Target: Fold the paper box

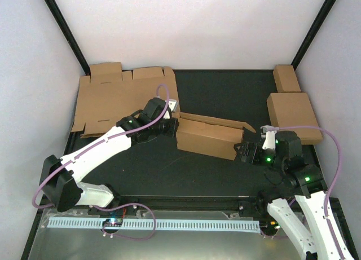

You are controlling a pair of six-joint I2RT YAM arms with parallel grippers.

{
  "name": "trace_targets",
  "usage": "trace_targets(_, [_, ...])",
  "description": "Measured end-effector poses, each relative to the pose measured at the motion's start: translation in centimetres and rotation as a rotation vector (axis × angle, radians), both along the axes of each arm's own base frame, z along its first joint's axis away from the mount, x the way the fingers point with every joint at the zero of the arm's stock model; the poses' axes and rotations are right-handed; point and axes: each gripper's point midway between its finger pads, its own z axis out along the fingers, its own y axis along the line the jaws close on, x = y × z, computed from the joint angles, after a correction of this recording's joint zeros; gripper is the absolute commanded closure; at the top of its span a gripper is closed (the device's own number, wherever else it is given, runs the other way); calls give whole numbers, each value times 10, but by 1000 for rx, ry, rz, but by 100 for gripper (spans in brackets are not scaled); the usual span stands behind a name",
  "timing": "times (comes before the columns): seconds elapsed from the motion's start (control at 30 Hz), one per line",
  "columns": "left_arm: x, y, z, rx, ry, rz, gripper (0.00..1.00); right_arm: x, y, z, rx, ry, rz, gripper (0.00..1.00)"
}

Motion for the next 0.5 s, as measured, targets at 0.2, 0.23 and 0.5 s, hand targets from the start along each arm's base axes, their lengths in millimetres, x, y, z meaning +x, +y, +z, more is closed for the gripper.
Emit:
trace_targets(0.2, [-2,0,0,13,1,-1,99,2,-1,3,-25,-10,11,0])
trace_targets(0.23, [-2,0,0,14,1,-1,98,3,-2,7,-30,-18,11,0])
trace_targets(0.5, [-2,0,1,20,-1,-1,98,12,5,65,-46,-159,79,11])
